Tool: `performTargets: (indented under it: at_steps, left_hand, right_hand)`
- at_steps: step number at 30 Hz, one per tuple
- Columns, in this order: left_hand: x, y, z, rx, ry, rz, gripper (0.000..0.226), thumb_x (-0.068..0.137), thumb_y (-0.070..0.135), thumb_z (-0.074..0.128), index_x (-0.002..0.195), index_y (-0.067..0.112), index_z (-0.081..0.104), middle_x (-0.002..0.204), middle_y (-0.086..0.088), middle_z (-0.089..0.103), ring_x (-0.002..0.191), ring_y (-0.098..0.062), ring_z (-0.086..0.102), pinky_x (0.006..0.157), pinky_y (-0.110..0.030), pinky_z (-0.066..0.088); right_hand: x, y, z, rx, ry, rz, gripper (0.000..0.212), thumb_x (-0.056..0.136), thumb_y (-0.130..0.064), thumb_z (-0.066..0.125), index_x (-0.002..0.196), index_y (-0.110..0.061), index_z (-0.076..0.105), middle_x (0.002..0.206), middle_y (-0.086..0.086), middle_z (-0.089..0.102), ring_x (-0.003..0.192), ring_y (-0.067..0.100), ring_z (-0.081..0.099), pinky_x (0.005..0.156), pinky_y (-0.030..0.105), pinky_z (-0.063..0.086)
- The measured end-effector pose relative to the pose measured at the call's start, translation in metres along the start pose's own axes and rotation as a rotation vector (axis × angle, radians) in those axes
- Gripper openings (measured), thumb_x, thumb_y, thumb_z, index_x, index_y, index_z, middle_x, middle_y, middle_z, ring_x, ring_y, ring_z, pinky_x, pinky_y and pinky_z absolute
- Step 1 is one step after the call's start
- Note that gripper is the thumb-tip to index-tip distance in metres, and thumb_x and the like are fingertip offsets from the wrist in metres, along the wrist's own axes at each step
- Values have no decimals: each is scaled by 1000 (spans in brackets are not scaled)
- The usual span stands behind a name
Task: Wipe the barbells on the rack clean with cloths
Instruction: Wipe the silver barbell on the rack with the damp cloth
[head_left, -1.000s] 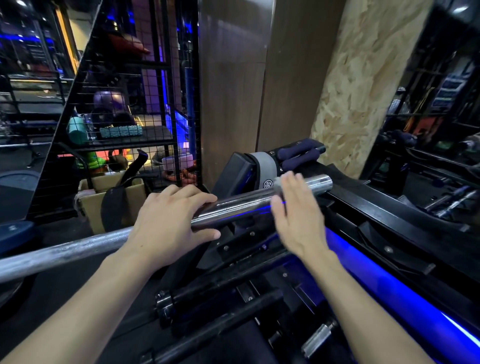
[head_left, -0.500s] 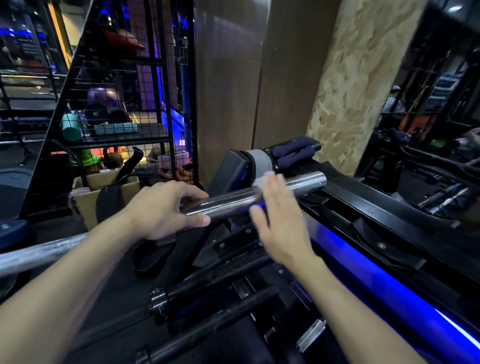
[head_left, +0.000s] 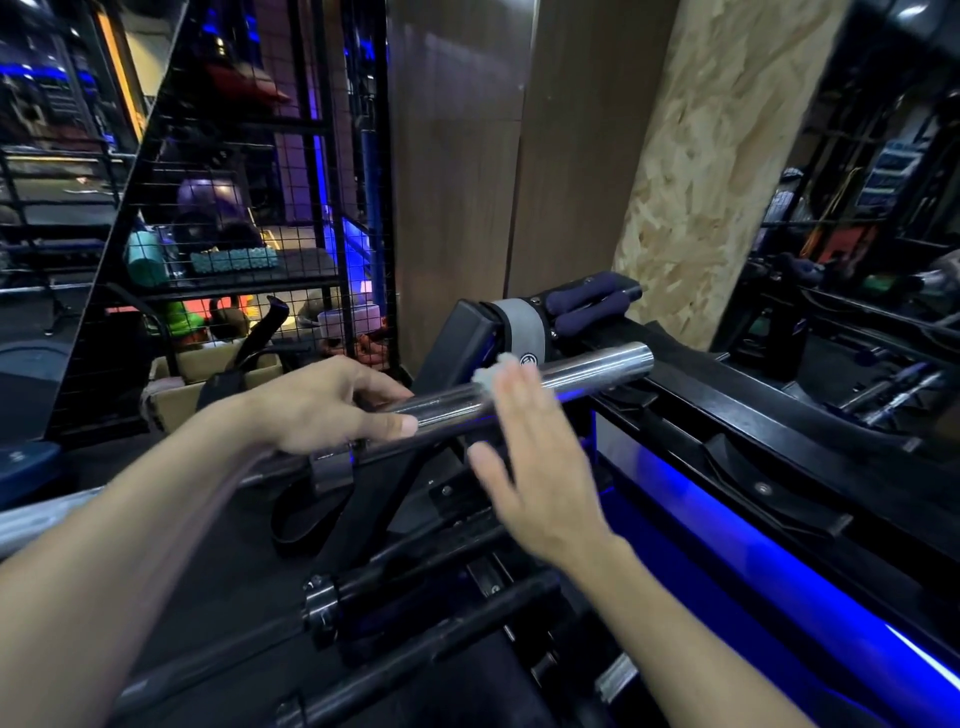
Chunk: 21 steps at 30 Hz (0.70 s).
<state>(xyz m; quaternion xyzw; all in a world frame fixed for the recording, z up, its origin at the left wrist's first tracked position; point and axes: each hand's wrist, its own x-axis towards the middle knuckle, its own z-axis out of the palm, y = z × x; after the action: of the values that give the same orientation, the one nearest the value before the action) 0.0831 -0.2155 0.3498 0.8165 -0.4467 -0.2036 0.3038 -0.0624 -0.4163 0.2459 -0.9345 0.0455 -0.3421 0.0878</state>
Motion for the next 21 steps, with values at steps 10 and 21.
performTargets:
  at_steps: [10,21]
  left_hand:
    - [-4,26,36,891,339,77,62,84,67,65,135,37,49,126,13,58,119,-17,57,97,-38,42]
    - [5,28,40,848,366,22,48,92,61,60,130,31,55,125,7,65,115,-22,62,96,-37,43]
  right_hand:
    - [2,49,-6,-39,6,292,72,106,-54,15,163,-12,1,171,0,-8,156,10,-12,128,46,7]
    - [4,66,-14,-73,-16,194,71,105,-53,21,164,-16,8,171,0,3,157,14,-3,127,50,8]
